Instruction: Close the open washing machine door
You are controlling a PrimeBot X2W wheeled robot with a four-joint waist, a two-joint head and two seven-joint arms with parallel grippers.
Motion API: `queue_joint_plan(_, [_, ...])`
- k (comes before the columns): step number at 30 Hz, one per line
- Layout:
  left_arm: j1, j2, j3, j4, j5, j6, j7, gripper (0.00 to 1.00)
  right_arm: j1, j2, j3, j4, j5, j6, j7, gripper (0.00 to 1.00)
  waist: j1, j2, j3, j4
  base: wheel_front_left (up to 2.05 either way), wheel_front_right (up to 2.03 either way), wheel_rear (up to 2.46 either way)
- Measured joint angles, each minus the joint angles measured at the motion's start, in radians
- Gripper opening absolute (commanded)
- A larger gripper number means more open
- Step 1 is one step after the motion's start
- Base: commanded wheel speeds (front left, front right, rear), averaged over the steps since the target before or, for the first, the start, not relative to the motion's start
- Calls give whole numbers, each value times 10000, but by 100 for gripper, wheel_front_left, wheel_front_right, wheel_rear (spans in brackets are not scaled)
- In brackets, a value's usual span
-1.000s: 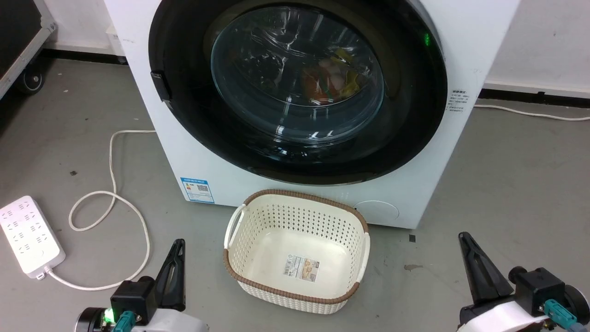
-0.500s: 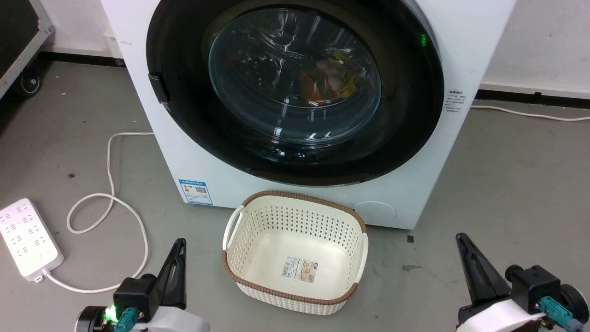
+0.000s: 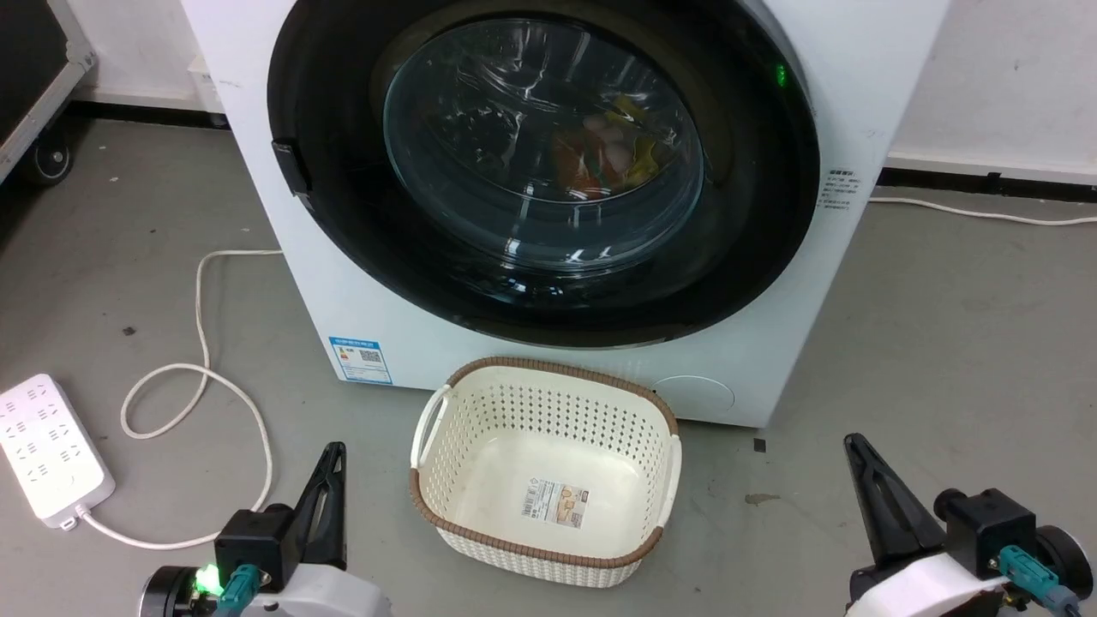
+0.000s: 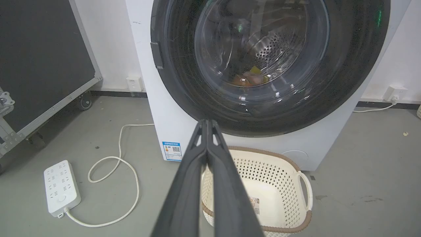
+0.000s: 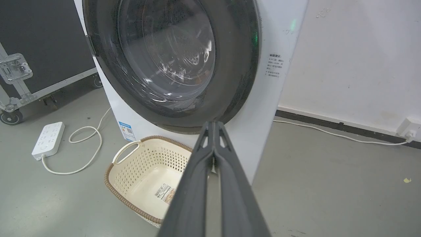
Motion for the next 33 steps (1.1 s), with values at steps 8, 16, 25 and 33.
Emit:
queue_joint_plan(8, [-25,-12,10,-46,44,73,171,0,-5,0,21,-52,-54,0,163,0,0,0,-23,-37,0,0,0])
queue_joint_plan(16, [-115,-23,27,-104,107,111,328,0,-57,0,46,-109,-67,0,345,0,-1,0,-48,-73,0,0,0])
queue_joint_plan(25, [-120,-48,44,-150,196,165,529,0,-94,2,71,-159,-82,0,518,0,-1,0,-74,-114,0,0,0])
queue_joint_plan(33, [-156,-56,59,-196,284,176,686,0,-103,2,90,-203,-115,0,694,0,-2,0,-97,-151,0,0,0])
